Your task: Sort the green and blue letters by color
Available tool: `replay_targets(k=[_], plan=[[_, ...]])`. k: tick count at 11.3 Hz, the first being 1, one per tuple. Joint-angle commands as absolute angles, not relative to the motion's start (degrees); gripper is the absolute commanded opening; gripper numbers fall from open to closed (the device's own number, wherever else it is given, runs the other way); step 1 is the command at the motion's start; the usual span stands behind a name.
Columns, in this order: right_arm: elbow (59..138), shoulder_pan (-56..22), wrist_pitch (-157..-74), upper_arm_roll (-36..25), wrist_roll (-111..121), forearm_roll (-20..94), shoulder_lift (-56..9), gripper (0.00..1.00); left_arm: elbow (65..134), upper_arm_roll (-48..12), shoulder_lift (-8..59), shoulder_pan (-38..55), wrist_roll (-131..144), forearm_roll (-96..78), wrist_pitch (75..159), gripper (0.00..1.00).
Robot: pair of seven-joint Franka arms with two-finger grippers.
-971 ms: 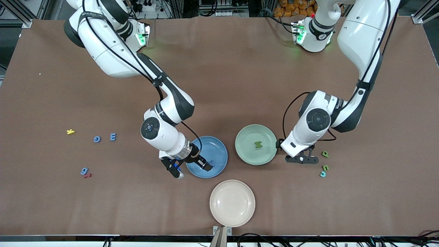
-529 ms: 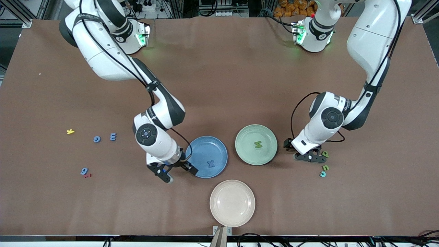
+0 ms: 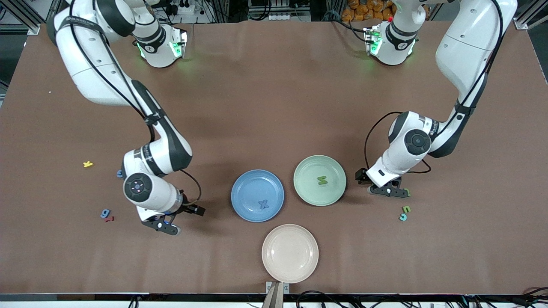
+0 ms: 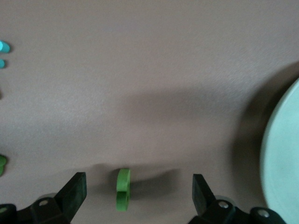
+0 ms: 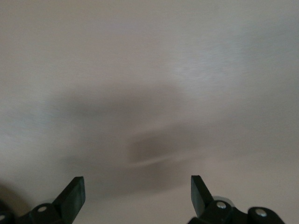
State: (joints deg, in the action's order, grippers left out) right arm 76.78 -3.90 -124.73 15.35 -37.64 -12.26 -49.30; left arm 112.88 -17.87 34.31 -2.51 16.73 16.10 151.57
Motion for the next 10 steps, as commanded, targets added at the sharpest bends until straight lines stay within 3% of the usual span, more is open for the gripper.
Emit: replay_targets(k=[1, 4, 5, 10], plan=[[94.8, 1.7, -131.0, 16.2, -27.9, -13.4, -38.1, 1.0, 115.8, -18.7, 32.3, -4.4, 15.8, 17.9, 153.0, 0.77], [104.1, 7.0, -134.6, 16.2, -15.3, -13.4, -33.8, 1.0, 115.6, -18.7, 32.6, -4.3, 16.2, 17.9, 153.0, 0.09], [106.3, 8.1, -136.0, 16.1, -12.5, -13.4, -33.2, 1.0, 115.6, -18.7, 32.6, -4.3, 16.6, 17.9, 153.0, 0.0], [118.3, 13.5, -143.0, 16.0, -1.7, -13.9, -28.0, 1.0, 113.3, -18.9, 32.2, -4.0, 18.0, 16.9, 151.6, 0.0]])
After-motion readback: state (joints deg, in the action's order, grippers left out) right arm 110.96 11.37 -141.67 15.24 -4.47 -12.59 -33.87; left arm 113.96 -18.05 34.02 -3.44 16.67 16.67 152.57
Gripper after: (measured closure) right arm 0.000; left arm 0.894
